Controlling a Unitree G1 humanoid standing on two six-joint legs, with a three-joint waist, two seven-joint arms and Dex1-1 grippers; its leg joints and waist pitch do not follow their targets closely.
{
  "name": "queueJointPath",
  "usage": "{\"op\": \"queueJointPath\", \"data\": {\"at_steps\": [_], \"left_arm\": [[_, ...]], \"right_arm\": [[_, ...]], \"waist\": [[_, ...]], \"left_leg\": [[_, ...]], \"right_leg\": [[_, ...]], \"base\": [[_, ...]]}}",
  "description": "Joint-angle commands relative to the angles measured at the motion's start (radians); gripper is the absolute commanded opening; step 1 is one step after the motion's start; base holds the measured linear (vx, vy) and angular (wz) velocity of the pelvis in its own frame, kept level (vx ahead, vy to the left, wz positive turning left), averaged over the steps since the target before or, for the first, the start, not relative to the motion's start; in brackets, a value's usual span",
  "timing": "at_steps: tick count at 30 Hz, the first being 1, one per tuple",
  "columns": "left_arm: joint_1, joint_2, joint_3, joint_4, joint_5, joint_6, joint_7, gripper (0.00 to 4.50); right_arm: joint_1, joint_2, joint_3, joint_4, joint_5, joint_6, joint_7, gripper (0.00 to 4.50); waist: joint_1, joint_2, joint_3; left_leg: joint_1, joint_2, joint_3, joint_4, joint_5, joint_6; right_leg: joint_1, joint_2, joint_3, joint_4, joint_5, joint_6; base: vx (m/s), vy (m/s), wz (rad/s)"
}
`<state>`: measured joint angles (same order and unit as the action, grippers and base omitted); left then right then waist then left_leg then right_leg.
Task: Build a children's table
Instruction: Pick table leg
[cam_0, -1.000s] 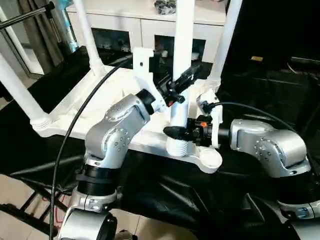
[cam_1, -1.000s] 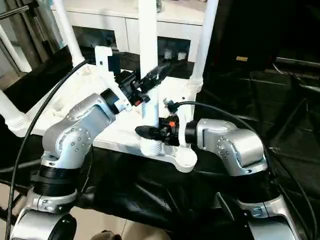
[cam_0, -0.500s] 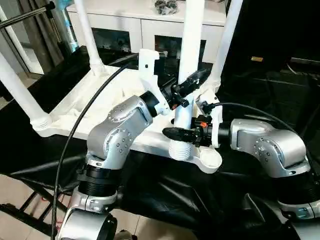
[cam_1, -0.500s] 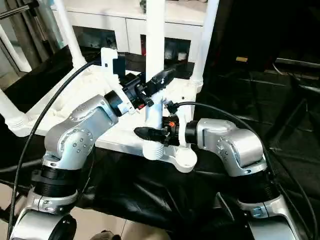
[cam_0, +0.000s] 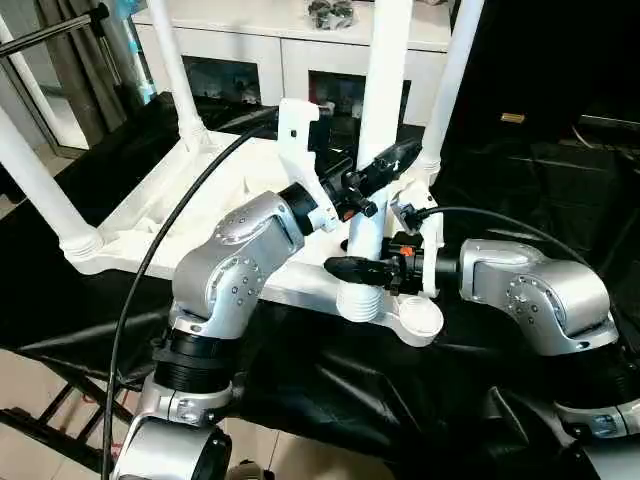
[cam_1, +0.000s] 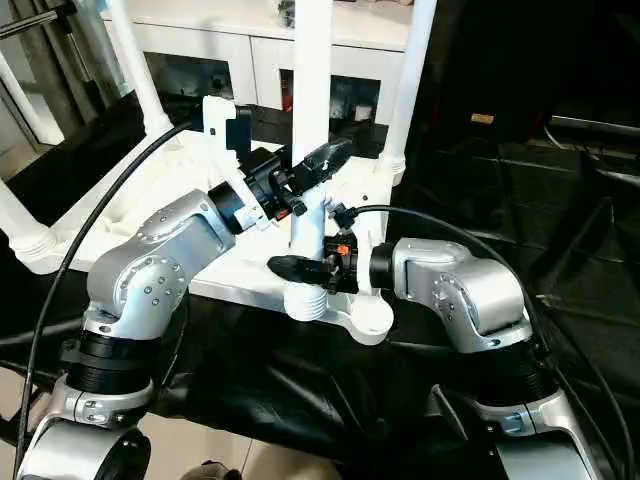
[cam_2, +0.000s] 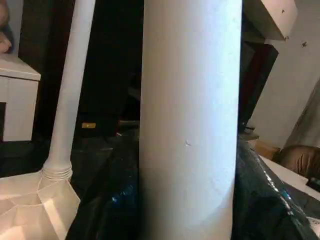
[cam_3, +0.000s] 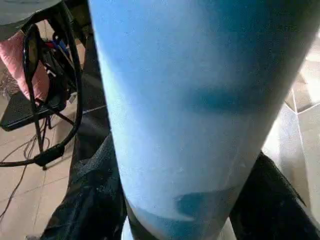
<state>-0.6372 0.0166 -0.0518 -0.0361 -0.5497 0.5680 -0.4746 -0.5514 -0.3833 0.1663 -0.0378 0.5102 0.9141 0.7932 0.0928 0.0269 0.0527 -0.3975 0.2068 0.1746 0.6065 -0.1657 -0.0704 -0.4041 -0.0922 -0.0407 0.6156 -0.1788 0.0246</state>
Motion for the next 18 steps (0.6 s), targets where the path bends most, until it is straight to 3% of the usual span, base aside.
{"op": "queueJointPath", "data": {"at_steps": [1, 5, 6, 9, 14, 16, 18], "left_arm": [[-0.003, 0.003, 0.001, -0.034, -0.009, 0.008, -0.008, 1.80], [-0.003, 0.003, 0.004, -0.035, -0.005, 0.004, 0.001, 1.80], [-0.009, -0.004, 0.015, -0.017, 0.045, -0.024, 0.068, 1.80], [-0.017, -0.018, 0.043, 0.002, 0.030, -0.026, 0.087, 2.52], [-0.014, -0.013, 0.051, -0.010, -0.001, 0.000, 0.068, 2.96], [-0.014, -0.024, 0.066, 0.000, 0.021, -0.069, 0.083, 3.17], [-0.031, -0.082, 0.146, 0.047, -0.019, -0.142, 0.138, 3.29]], "right_arm": [[0.001, -0.001, 0.004, -0.010, 0.007, 0.010, -0.002, 2.17], [0.004, 0.001, 0.005, -0.011, 0.006, 0.010, -0.001, 1.93], [0.005, 0.003, 0.004, -0.012, 0.006, 0.008, -0.001, 1.92], [0.008, 0.008, 0.001, -0.010, 0.003, -0.001, -0.004, 1.90], [0.011, 0.020, -0.008, -0.007, 0.001, -0.012, -0.015, 1.89], [0.018, 0.045, -0.025, -0.001, 0.000, -0.028, -0.042, 1.89], [0.025, 0.086, -0.057, 0.010, -0.004, -0.056, -0.095, 1.89]], "waist": [[0.004, -0.016, -0.078], [0.004, -0.016, -0.078], [0.004, -0.016, -0.078], [0.005, -0.017, -0.078], [0.005, -0.016, -0.078], [0.004, -0.012, -0.078], [0.002, -0.012, -0.077]], "left_leg": [[0.019, 0.005, 0.004, -0.063, -0.127, 0.000], [0.020, 0.006, 0.004, -0.063, -0.129, -0.002], [0.020, 0.006, 0.004, -0.063, -0.130, -0.003], [0.019, 0.006, 0.004, -0.063, -0.130, -0.002], [0.018, 0.005, 0.003, -0.063, -0.131, -0.004], [0.019, 0.005, 0.002, -0.063, -0.129, -0.004], [0.017, 0.004, 0.003, -0.064, -0.146, -0.008]], "right_leg": [[0.053, -0.027, 0.022, -0.060, -0.123, -0.203], [0.052, -0.027, 0.022, -0.060, -0.120, -0.205], [0.053, -0.027, 0.022, -0.060, -0.118, -0.205], [0.054, -0.028, 0.022, -0.061, -0.117, -0.204], [0.053, -0.027, 0.021, -0.061, -0.126, -0.203], [0.052, -0.027, 0.021, -0.060, -0.116, -0.203], [0.052, -0.029, 0.021, -0.065, -0.124, -0.204]], "base": [[0.000, 0.000, 0.00], [0.000, 0.000, 0.00], [0.000, 0.000, 0.00], [0.000, 0.000, 0.00], [0.000, 0.000, 0.00], [0.000, 0.000, 0.00], [0.000, 0.000, 0.00]]}}
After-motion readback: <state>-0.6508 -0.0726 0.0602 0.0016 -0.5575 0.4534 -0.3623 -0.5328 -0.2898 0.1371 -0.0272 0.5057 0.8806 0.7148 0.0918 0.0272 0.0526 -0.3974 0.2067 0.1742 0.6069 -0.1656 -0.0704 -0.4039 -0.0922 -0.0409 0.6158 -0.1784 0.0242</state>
